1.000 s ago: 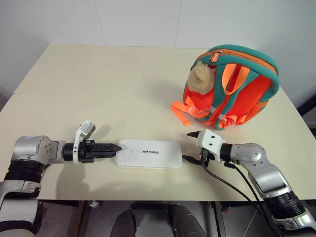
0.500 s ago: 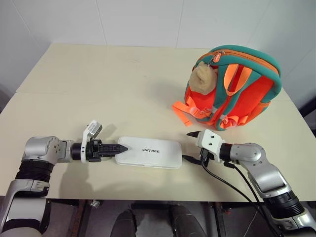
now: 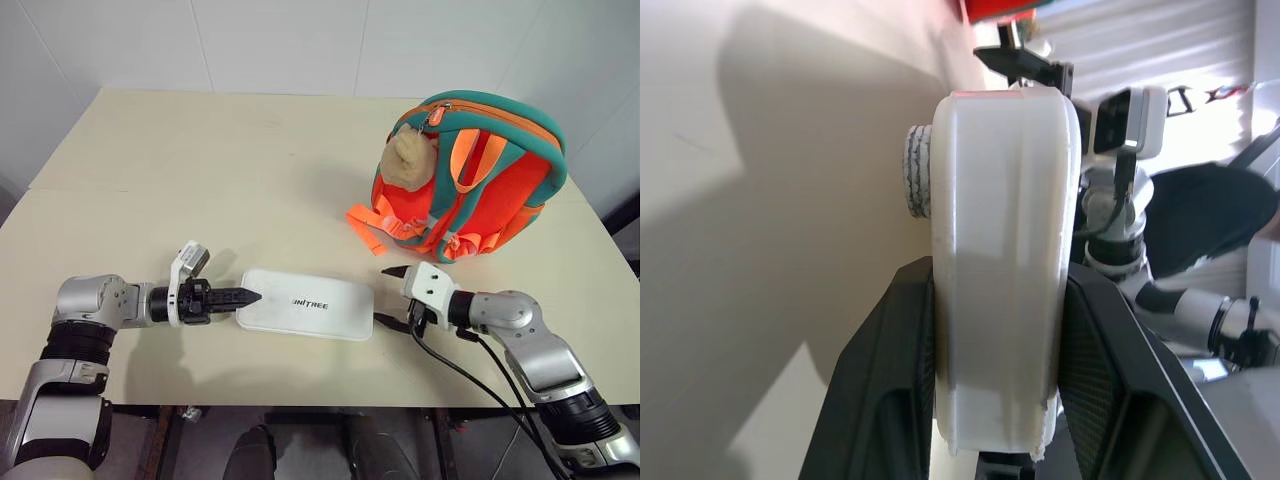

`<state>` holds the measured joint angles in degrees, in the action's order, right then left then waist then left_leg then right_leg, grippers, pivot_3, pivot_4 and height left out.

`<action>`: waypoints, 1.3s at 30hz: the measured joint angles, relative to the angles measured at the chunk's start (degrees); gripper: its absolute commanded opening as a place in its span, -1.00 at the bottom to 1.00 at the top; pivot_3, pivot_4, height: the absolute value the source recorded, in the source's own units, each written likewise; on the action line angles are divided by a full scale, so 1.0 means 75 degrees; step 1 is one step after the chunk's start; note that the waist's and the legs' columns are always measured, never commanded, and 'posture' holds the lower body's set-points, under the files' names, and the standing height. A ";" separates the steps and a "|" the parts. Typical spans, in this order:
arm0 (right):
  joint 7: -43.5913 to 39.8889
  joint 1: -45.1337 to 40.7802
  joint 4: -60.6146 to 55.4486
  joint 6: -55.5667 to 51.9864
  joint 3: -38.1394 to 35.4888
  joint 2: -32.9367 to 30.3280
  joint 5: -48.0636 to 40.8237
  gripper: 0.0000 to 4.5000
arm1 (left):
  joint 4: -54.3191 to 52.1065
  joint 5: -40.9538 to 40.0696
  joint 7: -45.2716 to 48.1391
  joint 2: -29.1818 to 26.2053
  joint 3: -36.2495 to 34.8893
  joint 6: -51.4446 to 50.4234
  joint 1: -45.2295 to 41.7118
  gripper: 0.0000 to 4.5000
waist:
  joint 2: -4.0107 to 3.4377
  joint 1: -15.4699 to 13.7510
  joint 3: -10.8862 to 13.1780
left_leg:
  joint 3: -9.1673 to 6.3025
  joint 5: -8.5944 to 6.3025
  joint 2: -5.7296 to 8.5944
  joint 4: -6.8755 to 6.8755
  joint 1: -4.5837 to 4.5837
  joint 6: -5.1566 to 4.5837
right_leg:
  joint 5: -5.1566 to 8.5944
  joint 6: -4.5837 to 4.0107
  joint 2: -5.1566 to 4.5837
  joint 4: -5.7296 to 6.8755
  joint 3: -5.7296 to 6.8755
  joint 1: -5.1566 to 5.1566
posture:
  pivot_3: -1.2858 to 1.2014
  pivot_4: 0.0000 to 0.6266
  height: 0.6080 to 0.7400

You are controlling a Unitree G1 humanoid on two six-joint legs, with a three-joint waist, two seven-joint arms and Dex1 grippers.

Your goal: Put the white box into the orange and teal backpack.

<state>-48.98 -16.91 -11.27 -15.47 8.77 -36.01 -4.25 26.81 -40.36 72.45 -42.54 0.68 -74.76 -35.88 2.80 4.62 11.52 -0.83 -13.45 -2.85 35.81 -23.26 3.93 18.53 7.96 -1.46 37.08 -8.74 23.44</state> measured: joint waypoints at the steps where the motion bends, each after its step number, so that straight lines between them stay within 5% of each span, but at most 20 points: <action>1: 0.0063 0.0011 -0.0073 -0.0023 -0.0079 0.0060 -0.0077 1.00 | 0.0054 -0.0013 -0.0076 0.0034 -0.0131 -0.0040 0.0000 -0.43 | 0.0000 0.0006 0.0000 | 0.0000 0.0000 0.0000 0.0000 0.0000 0.0000 | 0.0000 0.0000 0.0000 0.0001 0.0000 0.0000 | 0.03 -0.52 1.00; 13: 0.1102 0.1417 -0.2096 -0.1387 -0.2592 0.0714 -0.2411 1.00 | -0.0641 -0.1340 -0.1748 0.1117 -0.3159 -0.1538 0.0586 -0.43 | 0.0000 -0.0031 0.0000 | -0.0013 -0.0001 0.0000 -0.0004 -0.0002 0.0001 | 0.0000 0.0002 -0.0004 0.0004 0.0007 -0.0005 | 0.03 -0.52 1.00; 20: 0.1501 0.1224 -0.1550 -0.1586 -0.3926 0.0648 -0.3206 1.00 | -0.1621 -0.2031 -0.3091 0.1860 -0.4751 -0.2255 0.0969 -0.43 | 0.0000 0.0005 0.0000 | -0.0012 0.0001 0.0001 0.0019 0.0007 0.0002 | -0.0009 0.0013 -0.0005 0.0003 0.0003 -0.0020 | 0.03 -0.52 1.00; 32: 0.0604 -0.1525 0.2352 -0.0868 -0.3546 0.0399 -0.3198 1.00 | -0.2433 -0.3284 -0.4921 0.2397 -0.5646 -0.2356 0.1486 -0.43 | -0.0001 0.0041 0.0001 | -0.0002 0.0001 0.0003 0.0008 0.0006 0.0002 | -0.0023 0.0027 -0.0005 -0.0022 -0.0008 -0.0019 | 0.03 -0.52 1.00; 39: -0.0257 -0.2378 0.3131 -0.0831 -0.3023 0.0402 -0.3325 1.00 | -0.2874 -0.3990 -0.5668 0.2605 -0.6020 -0.2351 0.1940 -0.43 | -0.0002 0.0037 0.0001 | -0.0003 -0.0001 0.0003 0.0001 0.0002 0.0005 | -0.0023 0.0028 -0.0006 -0.0032 -0.0007 -0.0019 | 0.03 -0.52 1.00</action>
<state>-50.91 -34.74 12.22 -21.71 -13.90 -33.00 -29.19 5.25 -70.28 29.94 -23.00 -44.47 -92.39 -21.33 2.78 4.90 11.53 -0.85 -13.46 -2.82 35.81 -23.24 3.97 18.36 8.18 -1.51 36.84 -8.79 23.30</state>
